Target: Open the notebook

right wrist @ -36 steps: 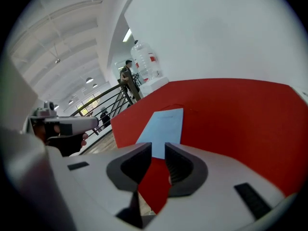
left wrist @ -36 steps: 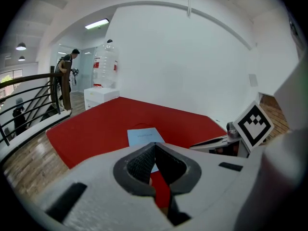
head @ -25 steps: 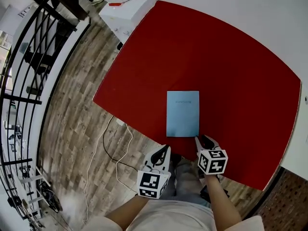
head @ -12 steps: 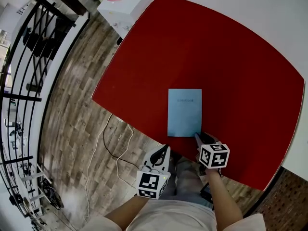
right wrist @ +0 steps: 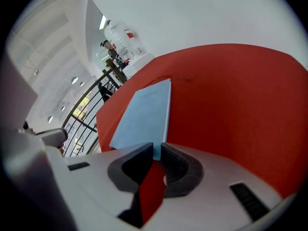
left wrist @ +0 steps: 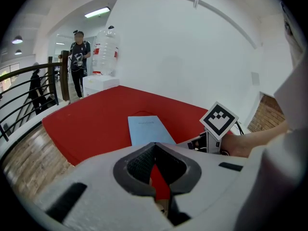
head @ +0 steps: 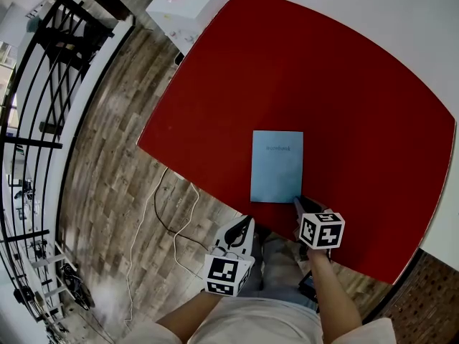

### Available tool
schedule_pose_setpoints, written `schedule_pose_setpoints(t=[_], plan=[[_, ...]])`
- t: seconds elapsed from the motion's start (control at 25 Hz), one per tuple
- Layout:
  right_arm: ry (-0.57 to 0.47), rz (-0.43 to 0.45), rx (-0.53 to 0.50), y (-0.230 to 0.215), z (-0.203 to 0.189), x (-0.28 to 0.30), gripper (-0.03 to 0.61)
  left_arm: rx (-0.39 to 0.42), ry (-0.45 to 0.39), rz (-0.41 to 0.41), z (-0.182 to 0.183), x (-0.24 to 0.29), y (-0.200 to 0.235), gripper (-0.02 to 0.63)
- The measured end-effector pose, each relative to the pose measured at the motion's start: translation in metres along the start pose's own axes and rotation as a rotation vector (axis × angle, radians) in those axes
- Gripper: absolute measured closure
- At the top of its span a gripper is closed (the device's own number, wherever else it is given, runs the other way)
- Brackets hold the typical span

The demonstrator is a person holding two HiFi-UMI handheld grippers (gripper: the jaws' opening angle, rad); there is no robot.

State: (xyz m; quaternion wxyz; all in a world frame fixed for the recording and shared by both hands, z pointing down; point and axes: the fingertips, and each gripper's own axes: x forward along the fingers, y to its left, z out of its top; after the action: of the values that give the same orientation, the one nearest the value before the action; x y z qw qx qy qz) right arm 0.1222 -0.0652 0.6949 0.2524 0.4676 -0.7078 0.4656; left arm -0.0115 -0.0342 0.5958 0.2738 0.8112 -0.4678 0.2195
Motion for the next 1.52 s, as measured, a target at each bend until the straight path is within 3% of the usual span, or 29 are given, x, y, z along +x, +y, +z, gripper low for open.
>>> schedule_pose_setpoints(t=[0.88, 1.16, 1.52], plan=[[-0.143, -0.061, -0.056, 0.017, 0.027, -0.036, 0.563, -0.007, -0.018, 0.015, -0.003, -0.014, 0.005, 0.607], [-0.199, -0.044, -0.181, 0.056, 0.039, -0.061, 0.566, -0.014, -0.036, 0.021, -0.008, -0.025, 0.009, 0.607], [-0.242, 0.051, -0.282, 0.126, 0.053, -0.068, 0.566, -0.039, -0.054, 0.050, -0.008, -0.041, 0.028, 0.607]])
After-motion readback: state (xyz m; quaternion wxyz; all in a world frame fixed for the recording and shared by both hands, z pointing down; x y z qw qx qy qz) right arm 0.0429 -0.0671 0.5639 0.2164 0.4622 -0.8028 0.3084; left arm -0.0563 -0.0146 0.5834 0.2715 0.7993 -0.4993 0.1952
